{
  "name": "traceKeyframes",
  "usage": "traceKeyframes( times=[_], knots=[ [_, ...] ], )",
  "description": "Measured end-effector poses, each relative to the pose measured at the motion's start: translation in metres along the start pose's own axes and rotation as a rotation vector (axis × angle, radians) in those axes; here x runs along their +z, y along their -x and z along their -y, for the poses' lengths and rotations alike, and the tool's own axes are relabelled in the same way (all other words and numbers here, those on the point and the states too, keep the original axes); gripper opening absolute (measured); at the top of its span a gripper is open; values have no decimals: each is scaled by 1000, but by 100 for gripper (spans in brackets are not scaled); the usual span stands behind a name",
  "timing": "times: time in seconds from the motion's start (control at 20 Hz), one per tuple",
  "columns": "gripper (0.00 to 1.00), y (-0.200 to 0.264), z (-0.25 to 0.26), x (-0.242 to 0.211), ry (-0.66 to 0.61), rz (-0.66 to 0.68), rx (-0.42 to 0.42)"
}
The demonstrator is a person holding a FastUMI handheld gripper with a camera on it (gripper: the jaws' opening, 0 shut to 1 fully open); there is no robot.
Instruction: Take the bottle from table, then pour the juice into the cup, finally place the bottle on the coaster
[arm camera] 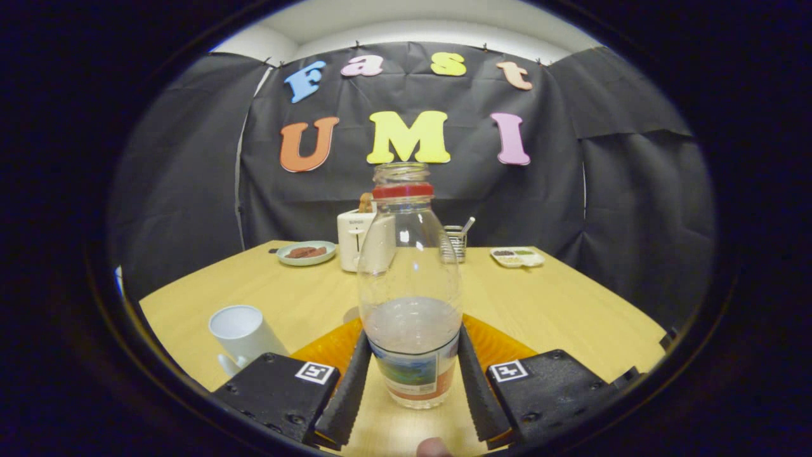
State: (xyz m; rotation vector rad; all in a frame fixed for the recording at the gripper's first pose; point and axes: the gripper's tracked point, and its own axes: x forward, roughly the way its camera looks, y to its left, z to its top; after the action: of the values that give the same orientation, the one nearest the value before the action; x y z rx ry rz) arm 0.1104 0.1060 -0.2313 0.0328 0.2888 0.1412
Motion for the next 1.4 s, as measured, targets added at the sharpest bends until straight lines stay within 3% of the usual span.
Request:
traceKeyframes(
  times=[0.7, 1.0, 1.4],
  knots=[
    [74, -7, -39, 33, 941, 132, -110],
    [74, -7, -52, 38, 1237, 181, -120],
    [73, -10, -51, 34, 1455, 163, -116]
  ],
)
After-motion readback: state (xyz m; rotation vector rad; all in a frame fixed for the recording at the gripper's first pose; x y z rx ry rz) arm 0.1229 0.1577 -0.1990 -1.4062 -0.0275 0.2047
